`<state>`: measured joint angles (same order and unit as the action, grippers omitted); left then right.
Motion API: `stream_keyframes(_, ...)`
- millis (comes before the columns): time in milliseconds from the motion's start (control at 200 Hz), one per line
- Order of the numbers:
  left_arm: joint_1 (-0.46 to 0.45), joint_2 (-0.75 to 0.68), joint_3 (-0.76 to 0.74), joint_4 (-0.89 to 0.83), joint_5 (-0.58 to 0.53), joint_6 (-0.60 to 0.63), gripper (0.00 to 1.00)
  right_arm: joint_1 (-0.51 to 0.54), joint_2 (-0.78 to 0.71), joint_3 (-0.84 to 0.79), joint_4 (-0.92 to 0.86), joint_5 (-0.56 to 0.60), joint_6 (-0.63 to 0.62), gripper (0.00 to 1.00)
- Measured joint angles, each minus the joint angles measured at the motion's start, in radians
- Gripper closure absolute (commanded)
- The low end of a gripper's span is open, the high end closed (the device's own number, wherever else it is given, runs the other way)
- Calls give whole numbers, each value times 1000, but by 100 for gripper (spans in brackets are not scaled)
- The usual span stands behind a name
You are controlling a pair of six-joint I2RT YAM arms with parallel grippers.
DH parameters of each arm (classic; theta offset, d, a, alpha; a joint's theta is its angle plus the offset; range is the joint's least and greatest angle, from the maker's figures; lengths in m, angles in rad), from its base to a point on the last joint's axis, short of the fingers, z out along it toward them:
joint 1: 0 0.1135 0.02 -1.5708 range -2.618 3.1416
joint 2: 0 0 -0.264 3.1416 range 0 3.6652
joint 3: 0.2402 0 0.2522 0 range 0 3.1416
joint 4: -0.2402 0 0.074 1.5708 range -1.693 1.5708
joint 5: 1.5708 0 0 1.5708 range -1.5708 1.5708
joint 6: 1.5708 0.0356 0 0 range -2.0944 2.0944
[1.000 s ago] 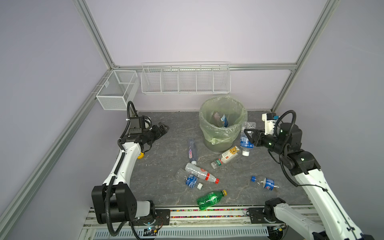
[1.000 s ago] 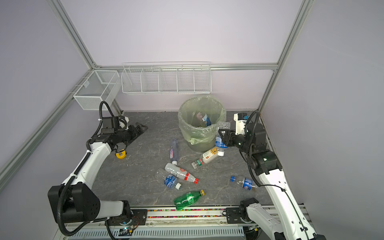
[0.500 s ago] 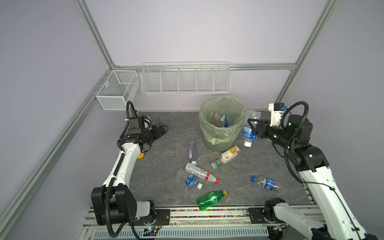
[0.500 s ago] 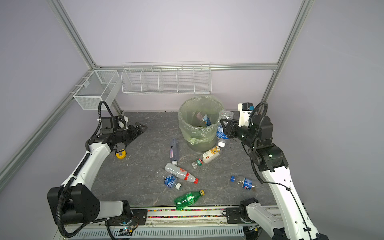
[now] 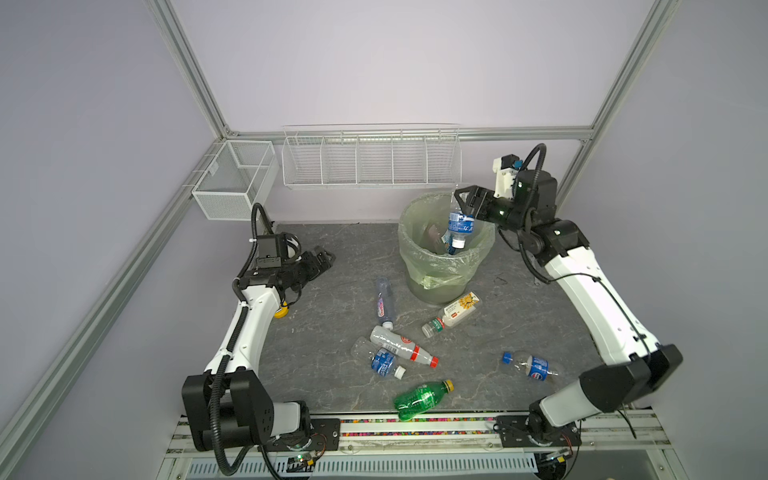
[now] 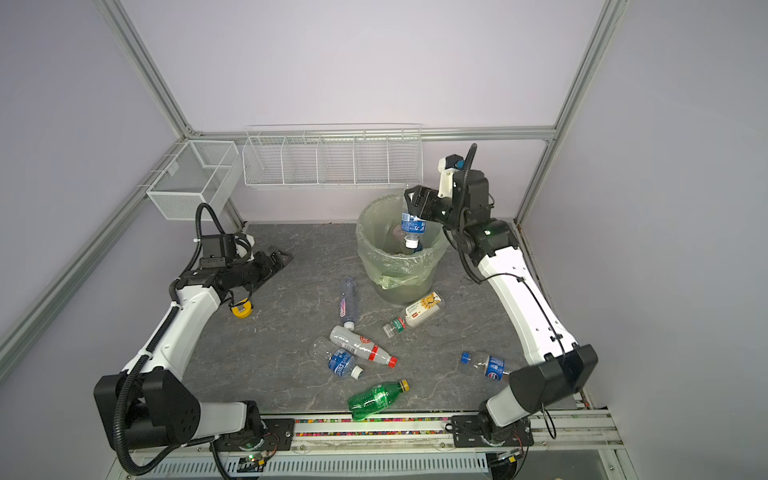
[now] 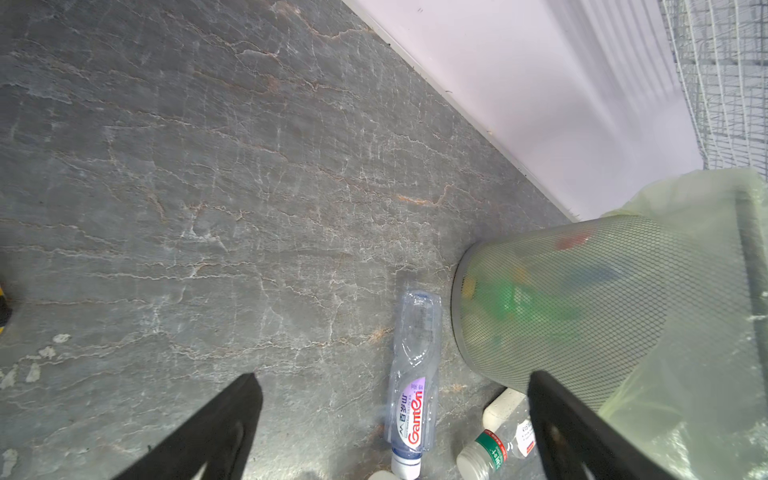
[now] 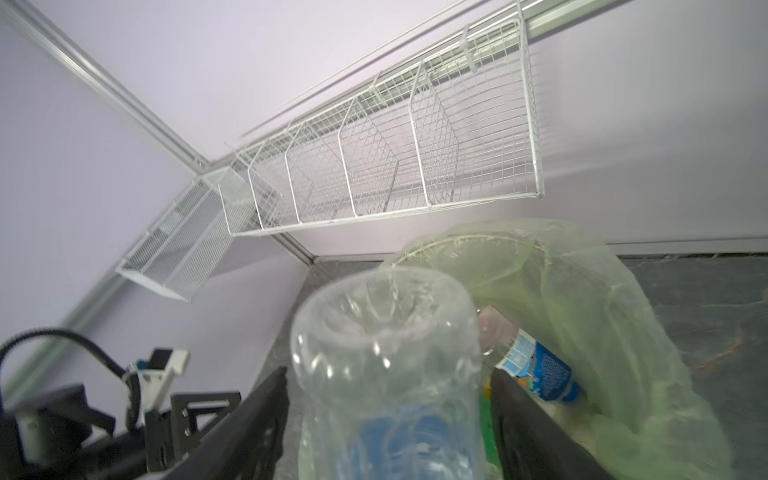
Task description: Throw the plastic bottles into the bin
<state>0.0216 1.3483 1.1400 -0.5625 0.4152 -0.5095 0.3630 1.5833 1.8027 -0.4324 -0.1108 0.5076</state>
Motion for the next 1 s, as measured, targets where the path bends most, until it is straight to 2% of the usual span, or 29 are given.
stream_keyframes(175,0,-14,0,-5,-10,10,0,0,6,10,-76,47,6,12)
stream_keyframes(425,0,-27,0,-8,-19,18,0,0,-109,2,-208,96,-55,12)
stream_keyframes(630,0,-28,0,-16,-18,18,0,0,-236,-120,-264,141,-74,12)
stream_keyframes(1000,0,-35,0,-16,-14,18,0,-1,-380,-285,-380,268,-51,12)
